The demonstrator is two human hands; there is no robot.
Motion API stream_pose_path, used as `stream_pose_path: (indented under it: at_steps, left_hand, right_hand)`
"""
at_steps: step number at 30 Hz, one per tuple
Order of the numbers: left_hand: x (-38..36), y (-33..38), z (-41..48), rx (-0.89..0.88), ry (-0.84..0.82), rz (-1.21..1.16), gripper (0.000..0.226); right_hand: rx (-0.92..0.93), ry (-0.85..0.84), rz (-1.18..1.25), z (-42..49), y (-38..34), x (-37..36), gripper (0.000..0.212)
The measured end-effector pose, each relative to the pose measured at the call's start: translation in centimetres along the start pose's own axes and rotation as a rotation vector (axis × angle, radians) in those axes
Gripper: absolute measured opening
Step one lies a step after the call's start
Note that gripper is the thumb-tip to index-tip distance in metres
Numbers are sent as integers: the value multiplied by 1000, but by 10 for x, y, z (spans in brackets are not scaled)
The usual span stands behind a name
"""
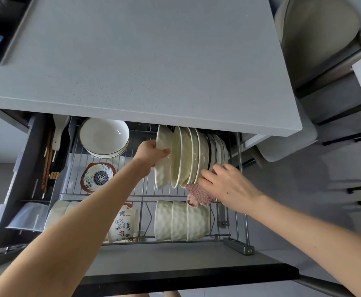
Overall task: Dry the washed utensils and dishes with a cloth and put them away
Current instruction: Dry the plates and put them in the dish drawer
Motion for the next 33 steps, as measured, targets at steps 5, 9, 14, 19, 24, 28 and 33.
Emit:
stream_pose_path:
  at_steps: [5,9,14,19,24,28,33]
  left_hand:
    - [-14,-2,-1,9,-49,50,22]
    - [-18,-3,4,33,9,44,26]
    - [-28,-6,15,78,-7,13,31]
    - [-36,-6,17,92,-71,41,31]
    - [-38,-8,7,115,-74,52,27]
    - [-33,-11,-4,145,-77,91,36]
    - [-10,-1,-51,109,-38,122,41]
  right_hand:
    - [-3,16,-11,-4,-1,0,39]
    - [-31,2,-6,-8,3,-1,38]
    - [-99,-20,12,-11,12,-2,45]
    - [-305,-143,184,-14,28,-13,49]
    - [-626,-266,628,-31,42,-19,32]
    - [-741,-281,834,-36,46,-11,39]
    - [-705,-241,885,-31,36,23,48]
Point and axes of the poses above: each hand's wrist, its own z-axis towards the middle knuckle, its own x-axis out of the back of the hand, y = z × x, the point moved 10 cm from there along z, towards the middle knuckle, and after that the axes turned 5 degrees about x, right-handed, at the moved point
